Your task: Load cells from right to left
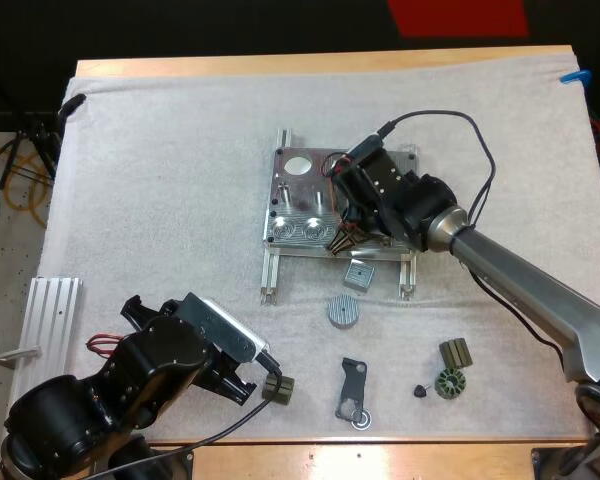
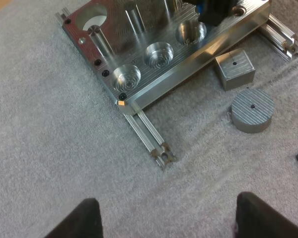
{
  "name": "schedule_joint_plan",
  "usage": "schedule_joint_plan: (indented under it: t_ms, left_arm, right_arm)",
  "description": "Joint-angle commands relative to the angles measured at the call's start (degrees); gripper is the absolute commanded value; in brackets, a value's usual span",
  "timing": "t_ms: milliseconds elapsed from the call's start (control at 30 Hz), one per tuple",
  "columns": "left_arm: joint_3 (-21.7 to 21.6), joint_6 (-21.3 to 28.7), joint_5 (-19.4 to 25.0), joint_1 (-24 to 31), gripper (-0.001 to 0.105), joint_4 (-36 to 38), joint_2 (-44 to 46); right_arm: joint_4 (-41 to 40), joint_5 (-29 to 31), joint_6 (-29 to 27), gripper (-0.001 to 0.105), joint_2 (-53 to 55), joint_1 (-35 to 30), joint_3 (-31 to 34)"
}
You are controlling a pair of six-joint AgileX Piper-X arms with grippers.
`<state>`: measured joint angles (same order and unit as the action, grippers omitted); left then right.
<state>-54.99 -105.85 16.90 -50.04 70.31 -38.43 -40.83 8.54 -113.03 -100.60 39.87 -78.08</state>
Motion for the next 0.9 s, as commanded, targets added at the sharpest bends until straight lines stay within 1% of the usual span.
schedule_joint_plan:
  t_ms: [0, 133, 233, 367, 800, 867]
  left_arm:
    - [-0.17, -0.1, 0.92, -0.29, 0.057, 0.09, 0.38]
    - [-0.17, -0.1, 0.92, -0.29, 0.057, 0.09, 0.38]
    - [-0.17, -0.1, 0.92, -0.29, 0.057, 0.09, 0.38]
    - [-0.17, -0.1, 0.92, -0.29, 0.057, 0.09, 0.38]
    - [-0.17, -0.1, 0.92, -0.29, 0.057, 0.09, 0.38]
    - [-0.17, -0.1, 0.92, -0.29, 0.057, 0.09, 0.38]
  right_arm:
    - [2.38, 0.68, 0.41, 0.0, 0.45, -0.21, -0.02]
    - [4.94, 1.75, 1.2, 0.0, 0.45, -0.21, 0.22]
    - [5.04, 2.08, 1.38, 0.0, 0.45, -0.21, 0.97]
    - [5.41, 4.52, 2.81, 0.0, 0.45, -0.21, 2.45]
    - [6.31, 4.49, 4.09, 0.0, 0.45, -0.21, 2.56]
    - [6.31, 4.49, 4.97, 0.0, 0.45, -0.21, 2.56]
